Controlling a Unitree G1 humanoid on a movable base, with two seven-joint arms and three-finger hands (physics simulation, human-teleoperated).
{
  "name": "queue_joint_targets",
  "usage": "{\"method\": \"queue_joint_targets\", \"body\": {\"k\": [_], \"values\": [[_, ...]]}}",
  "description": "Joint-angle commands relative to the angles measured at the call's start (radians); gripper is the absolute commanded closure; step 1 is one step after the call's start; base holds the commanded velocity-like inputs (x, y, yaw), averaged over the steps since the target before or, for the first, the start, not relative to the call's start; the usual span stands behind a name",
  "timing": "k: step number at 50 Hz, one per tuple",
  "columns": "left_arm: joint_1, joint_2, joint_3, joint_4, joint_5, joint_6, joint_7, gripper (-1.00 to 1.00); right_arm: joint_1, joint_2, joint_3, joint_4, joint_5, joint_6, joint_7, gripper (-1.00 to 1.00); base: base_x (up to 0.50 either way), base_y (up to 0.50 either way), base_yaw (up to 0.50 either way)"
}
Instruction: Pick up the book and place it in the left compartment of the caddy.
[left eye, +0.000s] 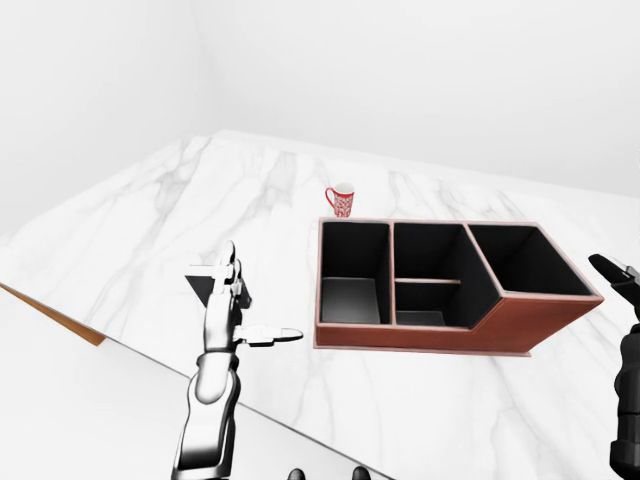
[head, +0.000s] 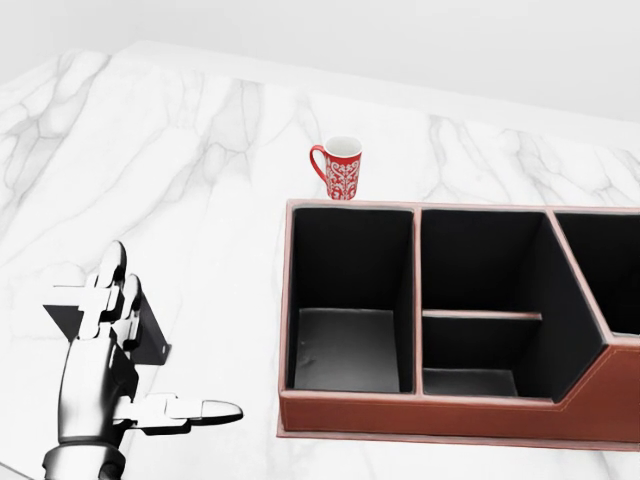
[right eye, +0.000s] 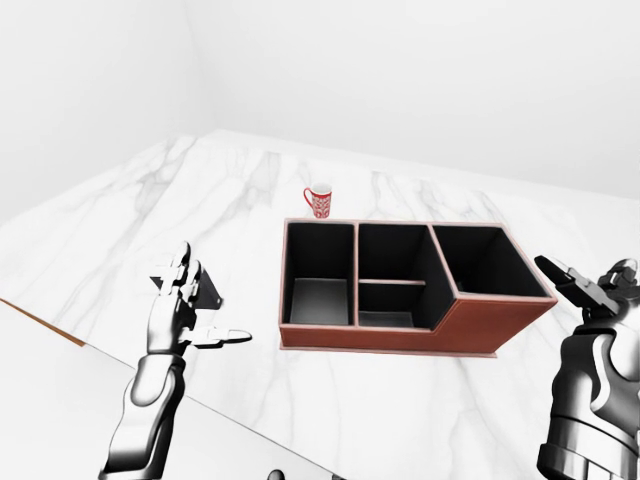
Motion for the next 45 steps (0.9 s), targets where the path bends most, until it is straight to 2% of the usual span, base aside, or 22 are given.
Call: {"method": "queue_joint_targets", "body": {"k": [1, 3, 4, 6, 8, 10, 12, 15, 21, 23, 25, 26, 27, 28, 32, 33, 34, 39, 40, 41, 44, 45], "values": [[0.022, 0.006, 0.013, -0.077, 0.071, 0.043, 0.048, -1.0, -0.002, 0.003, 0.0, 0.005, 0.007, -0.014, 0.015, -1.0, 0.0, 0.0, 0.0], [0.024, 0.009, 0.014, -0.095, 0.111, 0.067, 0.064, -1.0, -0.001, 0.001, 0.0, 0.0, 0.007, -0.01, 0.008, -1.0, 0.0, 0.0, 0.0], [0.024, 0.007, 0.026, -0.115, 0.12, 0.091, 0.077, -1.0, -0.006, 0.001, 0.002, 0.011, 0.005, -0.018, 0.008, -1.0, 0.0, 0.0, 0.0], [0.022, 0.008, 0.039, -0.133, 0.123, 0.113, 0.085, -1.0, -0.005, -0.001, 0.003, 0.011, 0.007, -0.017, 0.006, -1.0, 0.0, 0.0, 0.0], [0.023, 0.008, 0.046, -0.15, 0.153, 0.152, 0.105, -1.0, -0.002, -0.002, 0.001, 0.002, 0.011, -0.009, 0.002, -1.0, 0.0, 0.0, 0.0], [0.023, 0.009, 0.051, -0.149, 0.153, 0.144, 0.108, -1.0, 0.0, -0.002, -0.001, 0.0, 0.01, -0.009, 0.004, -1.0, 0.0, 0.0, 0.0], [0.028, 0.006, 0.051, -0.18, 0.177, 0.155, 0.121, -1.0, -0.002, 0.0, 0.0, 0.007, 0.007, -0.016, 0.006, -1.0, 0.0, 0.0, 0.0], [0.03, 0.015, 0.043, -0.199, 0.263, 0.155, 0.162, -1.0, -0.002, -0.002, -0.001, 0.006, 0.007, -0.012, 0.002, -1.0, 0.0, 0.0, 0.0], [0.038, 0.011, 0.045, -0.246, 0.375, 0.155, 0.187, -1.0, -0.002, -0.004, -0.001, 0.007, 0.008, -0.008, -0.002, -1.0, 0.0, 0.0, 0.0], [0.037, 0.024, 0.031, -0.234, 0.509, 0.155, 0.244, -1.0, 0.001, -0.004, -0.002, -0.001, 0.008, -0.004, -0.003, -1.0, 0.0, 0.0, 0.0], [0.037, 0.021, 0.033, -0.233, 0.516, 0.155, 0.242, -1.0, 0.001, -0.003, -0.003, -0.001, 0.008, -0.003, -0.003, -1.0, 0.0, 0.0, 0.0], [0.038, 0.035, -0.018, -0.232, 0.713, 0.155, 0.295, -1.0, -0.003, -0.007, -0.005, 0.006, 0.013, 0.005, -0.005, -1.0, 0.0, 0.0, 0.0], [0.037, 0.03, -0.018, -0.231, 0.73, 0.155, 0.293, -1.0, -0.004, -0.007, -0.004, 0.007, 0.014, 0.005, -0.005, -1.0, 0.0, 0.0, 0.0], [0.033, 0.025, -0.047, -0.237, 0.832, 0.155, 0.3, -1.0, -0.002, -0.007, -0.005, 0.003, 0.014, 0.007, -0.006, -1.0, 0.0, 0.0, 0.0], [0.018, 0.012, -0.098, -0.212, 1.018, 0.155, 0.309, -1.0, 0.002, -0.002, -0.005, -0.003, 0.01, -0.001, -0.003, -1.0, 0.0, 0.0, 0.0], [0.018, 0.01, -0.097, -0.212, 1.022, 0.155, 0.308, -1.0, 0.002, -0.002, -0.005, -0.002, 0.01, -0.001, -0.002, -1.0, 0.0, 0.0, 0.0], [0.012, 0.004, -0.108, -0.2, 1.074, 0.155, 0.318, -1.0, -0.001, -0.003, -0.004, 0.003, 0.009, -0.003, -0.002, -1.0, 0.0, 0.0, 0.0], [0.012, 0.001, -0.108, -0.208, 1.124, 0.155, 0.315, -1.0, 0.007, -0.001, -0.009, -0.016, 0.01, 0.004, -0.005, -1.0, 0.0, 0.0, 0.0], [0.012, 0.0, -0.102, -0.207, 1.151, 0.155, 0.32, -1.0, 0.007, -0.002, -0.013, -0.022, 0.018, 0.015, -0.01, -1.0, 0.0, 0.0, 0.0], [0.01, 0.003, -0.104, -0.199, 1.175, 0.155, 0.321, -1.0, 0.003, -0.001, -0.009, -0.01, 0.011, 0.005, -0.006, -1.0, 0.0, 0.0, 0.0], [0.005, -0.004, -0.111, -0.202, 1.222, 0.155, 0.314, -1.0, 0.002, -0.001, -0.009, -0.013, 0.011, 0.005, -0.006, -1.0, 0.0, 0.0, 0.0], [0.003, -0.006, -0.111, -0.197, 1.245, 0.155, 0.321, -1.0, 0.009, 0.0, -0.011, -0.027, 0.015, 0.014, -0.008, -1.0, 0.0, 0.0, 0.0]]}}
